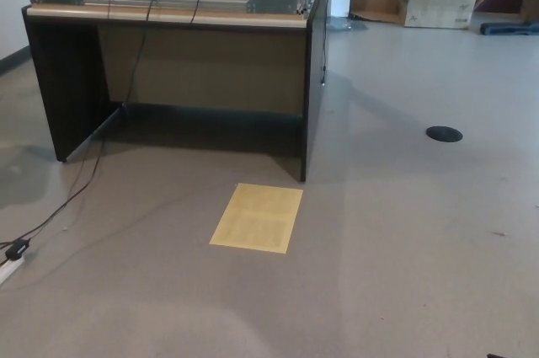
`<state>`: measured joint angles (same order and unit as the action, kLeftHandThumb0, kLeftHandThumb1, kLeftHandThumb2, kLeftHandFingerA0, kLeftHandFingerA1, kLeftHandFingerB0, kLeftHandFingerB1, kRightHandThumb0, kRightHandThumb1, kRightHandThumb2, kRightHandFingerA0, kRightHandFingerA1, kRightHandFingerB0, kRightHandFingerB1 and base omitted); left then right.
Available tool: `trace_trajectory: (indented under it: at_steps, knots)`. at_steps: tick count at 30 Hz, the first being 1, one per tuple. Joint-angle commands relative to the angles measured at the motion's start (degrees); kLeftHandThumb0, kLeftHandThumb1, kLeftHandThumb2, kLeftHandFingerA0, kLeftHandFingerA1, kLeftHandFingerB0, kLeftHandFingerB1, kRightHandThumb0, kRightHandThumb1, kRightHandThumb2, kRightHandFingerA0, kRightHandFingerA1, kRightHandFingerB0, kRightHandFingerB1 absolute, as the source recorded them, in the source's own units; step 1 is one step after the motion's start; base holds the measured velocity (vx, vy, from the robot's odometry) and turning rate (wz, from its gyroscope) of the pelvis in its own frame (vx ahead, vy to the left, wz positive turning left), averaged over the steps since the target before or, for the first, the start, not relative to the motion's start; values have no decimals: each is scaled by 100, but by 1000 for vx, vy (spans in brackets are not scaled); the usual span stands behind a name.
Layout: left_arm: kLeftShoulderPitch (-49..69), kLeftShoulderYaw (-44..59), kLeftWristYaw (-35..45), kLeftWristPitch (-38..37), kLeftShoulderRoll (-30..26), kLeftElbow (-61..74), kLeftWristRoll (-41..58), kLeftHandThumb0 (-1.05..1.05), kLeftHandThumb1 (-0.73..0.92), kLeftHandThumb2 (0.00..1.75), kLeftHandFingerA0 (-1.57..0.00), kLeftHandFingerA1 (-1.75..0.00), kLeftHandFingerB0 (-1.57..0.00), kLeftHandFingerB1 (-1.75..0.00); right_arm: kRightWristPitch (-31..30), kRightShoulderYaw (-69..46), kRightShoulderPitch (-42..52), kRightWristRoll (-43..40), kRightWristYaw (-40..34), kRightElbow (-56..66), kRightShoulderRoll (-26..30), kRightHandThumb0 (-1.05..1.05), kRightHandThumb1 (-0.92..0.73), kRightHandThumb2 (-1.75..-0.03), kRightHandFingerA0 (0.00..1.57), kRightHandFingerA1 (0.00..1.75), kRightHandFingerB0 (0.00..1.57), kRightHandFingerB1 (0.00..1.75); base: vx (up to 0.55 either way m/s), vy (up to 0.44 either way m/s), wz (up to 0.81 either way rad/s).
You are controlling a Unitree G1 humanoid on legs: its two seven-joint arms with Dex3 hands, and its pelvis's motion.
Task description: The robot extends its left hand to pick up an emotional support dumpling from the palm of a person and brings its hand down by its side. Then it extends its arm again to hand the dumpling back to the person.
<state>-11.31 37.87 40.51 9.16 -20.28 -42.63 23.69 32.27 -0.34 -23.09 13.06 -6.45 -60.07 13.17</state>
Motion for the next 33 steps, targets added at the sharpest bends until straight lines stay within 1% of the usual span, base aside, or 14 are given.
trace_trajectory:
  at_steps: [1,10,11,12,17,18,20,21,25,26,28,29,30,33]
  knots:
    - [-34,-99,-142,-425,-132,-117,44,-1,77,74,-102,-136,-80,-90,-73,-21,70,-122,21,61,-8,-42,-67,-62,76,49,63,44,0,0,0]
    - [-70,-163,-158,-502,-162,-121,127,-3,77,72,-100,-142,-80,-92,-38,-13,47,-112,12,34,-7,-43,-67,-63,76,50,63,45,0,0,0]
    - [-252,-166,-221,-300,-234,115,213,-4,77,68,-101,-145,-85,-83,-44,-17,39,-107,5,34,14,-41,-71,-61,76,48,66,45,0,0,0]
    - [-329,-169,-250,-213,-265,218,252,-4,77,68,-101,-145,-85,-83,-46,-19,36,-105,3,33,23,-41,-71,-61,76,48,66,45,0,0,0]
    - [-402,-206,-50,-311,-327,283,324,-3,78,71,-97,-141,-85,-87,-51,-31,28,-122,21,22,32,-44,-67,-64,77,50,63,45,0,0,0]
    - [-685,-244,-55,-185,-471,528,389,-9,78,67,-104,-128,-97,-72,-91,-33,18,-121,21,43,39,-43,-67,-64,77,49,64,45,0,0,0]
    - [-1037,-294,-65,-25,-653,837,474,-9,78,67,-104,-128,-97,-72,-141,-35,6,-119,21,70,48,-43,-67,-64,77,49,64,45,0,0,4]
    - [-1289,-383,-104,-55,-767,1081,437,-13,77,64,-106,-120,-101,-64,-118,-33,-26,-113,5,31,45,-40,-71,-61,77,48,68,45,0,0,0]
    - [-1352,-431,-151,-32,-812,1209,437,-13,77,64,-106,-120,-101,-64,-105,-30,-39,-110,-4,12,41,-40,-71,-61,77,48,68,45,0,0,0]
    - [-1550,-588,-354,309,-849,1793,483,-12,78,64,-102,-126,-93,-74,-83,-18,-44,-94,-2,9,53,-40,-71,-61,78,48,69,46,0,0,0]
    - [-1868,-863,-670,801,-918,2734,524,-10,80,64,-100,-129,-94,-76,-49,1,-55,-69,1,5,69,-40,-71,-62,78,48,70,46,0,0,5]
    - [-1887,-913,-699,804,-932,2843,492,-10,80,64,-100,-129,-94,-76,-45,5,-61,-68,0,7,66,-40,-71,-62,78,48,70,46,0,0,0]
    - [-1976,-1030,-672,711,-975,2945,373,-10,80,69,-101,-133,-94,-86,-54,16,-70,-59,1,9,62,-41,-71,-62,78,48,71,46,0,0,0]
    - [-2176,-1314,-723,642,-1056,3262,143,-9,81,65,-104,-133,-94,-87,-60,37,-98,-42,2,-6,57,-41,-71,-62,79,48,72,46,0,0,0]
